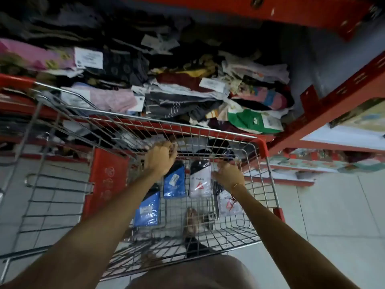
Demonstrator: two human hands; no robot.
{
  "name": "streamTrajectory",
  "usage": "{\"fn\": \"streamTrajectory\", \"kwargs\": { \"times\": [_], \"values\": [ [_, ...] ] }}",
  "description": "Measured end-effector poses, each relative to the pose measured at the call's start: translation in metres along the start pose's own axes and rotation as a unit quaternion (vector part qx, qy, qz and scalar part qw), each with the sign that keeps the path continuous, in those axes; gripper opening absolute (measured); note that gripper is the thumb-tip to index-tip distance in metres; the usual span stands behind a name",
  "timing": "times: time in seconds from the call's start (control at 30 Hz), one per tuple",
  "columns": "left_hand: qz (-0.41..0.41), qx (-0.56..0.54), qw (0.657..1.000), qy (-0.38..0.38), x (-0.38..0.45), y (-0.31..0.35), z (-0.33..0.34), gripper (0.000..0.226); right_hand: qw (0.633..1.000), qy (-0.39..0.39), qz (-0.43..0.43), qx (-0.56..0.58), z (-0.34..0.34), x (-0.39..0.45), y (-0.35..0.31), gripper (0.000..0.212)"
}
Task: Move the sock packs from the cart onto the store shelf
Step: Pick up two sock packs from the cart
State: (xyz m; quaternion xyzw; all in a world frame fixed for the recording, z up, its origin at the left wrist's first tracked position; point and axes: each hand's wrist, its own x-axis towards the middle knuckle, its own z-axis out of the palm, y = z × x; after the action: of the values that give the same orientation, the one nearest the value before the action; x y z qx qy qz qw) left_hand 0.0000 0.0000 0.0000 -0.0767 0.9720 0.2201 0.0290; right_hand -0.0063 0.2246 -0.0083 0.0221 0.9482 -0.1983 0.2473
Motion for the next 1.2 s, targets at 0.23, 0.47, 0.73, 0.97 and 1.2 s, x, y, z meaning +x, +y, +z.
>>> {"fn": "streamTrajectory", "kwargs": {
  "times": [0.23,0.47,0.73,0.97,1.2],
  "values": [
    [-0.245,-0.049,0.952,-0.178,0.015,-0.029,0.100,0.051,0.979,-0.074,0.191,-0.016,0.062,0.026,0.056,0.083],
    [-0.302,-0.039,0.943,-0.134,0.028,-0.037,0.166,0.073,0.976,-0.017,0.218,0.007,0.092,0.048,0.076,0.113],
    [-0.167,-0.125,0.975,-0.075,0.021,0.020,0.184,0.076,0.975,0.011,0.220,0.041,0.096,0.051,0.080,0.111],
    [-0.285,-0.116,0.941,-0.142,0.030,0.055,0.217,0.132,0.975,0.045,0.215,0.030,0.096,0.047,0.084,0.105],
    [-0.285,-0.105,0.941,-0.147,0.020,0.058,0.188,0.122,0.974,0.065,0.208,0.057,0.078,0.033,0.080,0.093]
  ]
}}
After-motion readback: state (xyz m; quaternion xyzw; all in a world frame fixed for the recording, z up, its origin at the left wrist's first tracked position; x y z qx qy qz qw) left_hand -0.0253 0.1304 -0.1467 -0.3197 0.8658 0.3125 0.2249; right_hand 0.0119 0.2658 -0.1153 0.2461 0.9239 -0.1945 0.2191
